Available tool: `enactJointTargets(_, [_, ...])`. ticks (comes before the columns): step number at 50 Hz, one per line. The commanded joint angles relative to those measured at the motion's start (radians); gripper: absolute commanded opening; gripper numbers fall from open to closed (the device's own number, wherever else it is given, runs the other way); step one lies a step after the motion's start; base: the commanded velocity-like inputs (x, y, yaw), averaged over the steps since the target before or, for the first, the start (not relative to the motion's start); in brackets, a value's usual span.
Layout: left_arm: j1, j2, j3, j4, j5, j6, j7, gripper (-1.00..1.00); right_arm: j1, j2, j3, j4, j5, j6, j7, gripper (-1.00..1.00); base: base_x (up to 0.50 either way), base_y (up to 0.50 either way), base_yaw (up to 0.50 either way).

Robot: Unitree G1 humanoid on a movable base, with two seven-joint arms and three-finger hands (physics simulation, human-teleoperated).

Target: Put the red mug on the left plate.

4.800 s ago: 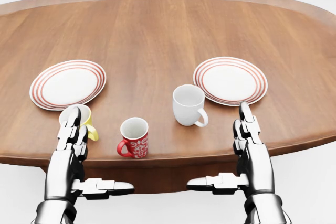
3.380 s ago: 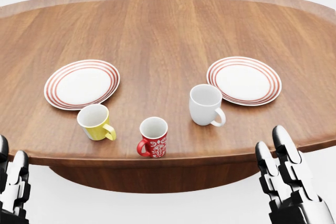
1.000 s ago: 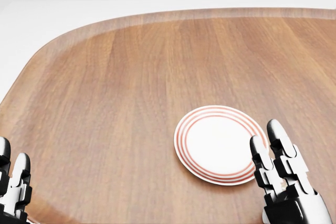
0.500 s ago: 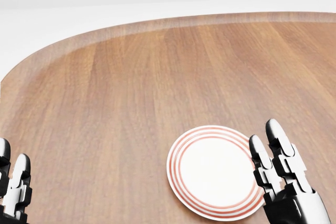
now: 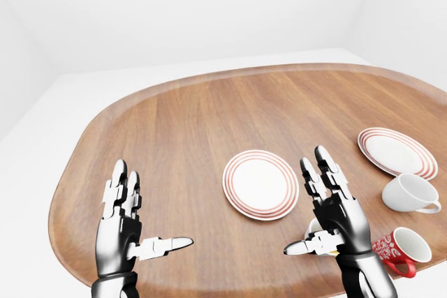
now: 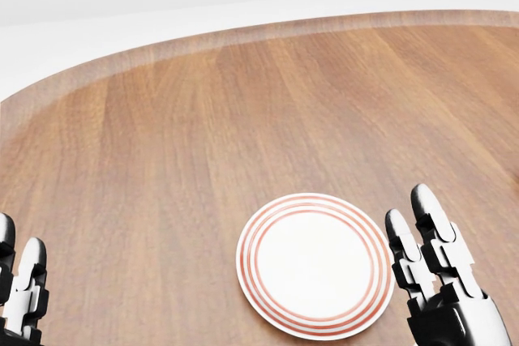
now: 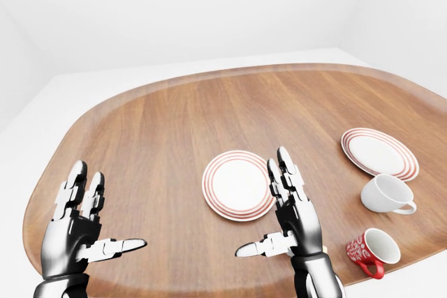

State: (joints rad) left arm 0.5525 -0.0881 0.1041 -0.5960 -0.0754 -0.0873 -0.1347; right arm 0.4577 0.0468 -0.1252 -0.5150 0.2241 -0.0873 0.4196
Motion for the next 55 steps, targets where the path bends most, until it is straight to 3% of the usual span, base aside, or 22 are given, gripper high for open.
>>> enactJointTargets(1, [-0.001,-0.001,0.003,-0.001,-0.001,0.0,-0.003,1.0,-0.001,0.0,0.0,0.002,0.001,0.0,0.0,1.0,0.49,-0.1,0.0])
enactJointTargets(28, [-0.005,-0.004,0.005,-0.001,0.002,0.0,-0.005,1.0,-0.046,0.0,-0.023,0.048,-0.006,0.0,-0.037,1.0,0.44,-0.08,0.0])
enactJointTargets(31, [0.002,-0.006,0.003,-0.014,0.004,0.0,-0.001,1.0,-0.119,-0.004,-0.01,0.123,-0.227,0.0,-0.187,1.0,0.0,0.0,0.0])
enactJointTargets(34, [0.007,-0.006,0.002,-0.02,0.004,0.0,-0.002,1.0,-0.157,-0.036,0.008,0.168,-0.353,0.0,-0.247,1.0,0.0,0.0,0.0])
enactJointTargets(35, [0.008,-0.006,0.002,-0.02,0.003,0.0,-0.002,1.0,-0.171,-0.049,0.007,0.167,-0.397,0.018,-0.258,1.0,0.0,0.0,0.0])
enactJointTargets(37, [0.012,-0.008,0.001,-0.022,0.003,0.0,0.0,1.0,-0.182,-0.07,-0.022,0.113,-0.462,0.083,-0.266,1.0,0.0,0.0,0.0])
enactJointTargets(41, [0.024,-0.01,0.001,-0.033,-0.002,0.0,-0.002,1.0,-0.179,-0.085,-0.048,0.026,-0.628,0.121,-0.235,1.0,0.0,0.0,0.0])
enactJointTargets(43, [0.021,-0.01,0.001,-0.03,0.0,0.0,0.0,1.0,-0.197,-0.109,-0.049,-0.001,-0.794,0.152,-0.212,1.0,0.0,0.0,0.0])
enactJointTargets(45, [0.021,-0.01,-0.001,-0.03,0.002,0.0,0.0,1.0,-0.217,-0.102,-0.078,-0.014,-0.833,0.175,-0.182,1.0,0.0,0.0,0.0])
enactJointTargets(51, [0.018,-0.007,-0.006,-0.034,0.008,0.0,0.006,1.0,-0.313,-0.139,-0.202,-0.052,-0.855,0.175,-0.099,1.0,0.0,0.0,0.0])
enactJointTargets(55, [0.026,-0.005,-0.011,-0.041,0.008,0.0,0.009,1.0,-0.421,-0.233,-0.256,0.003,-0.884,0.175,-0.012,1.0,0.0,0.0,0.0])
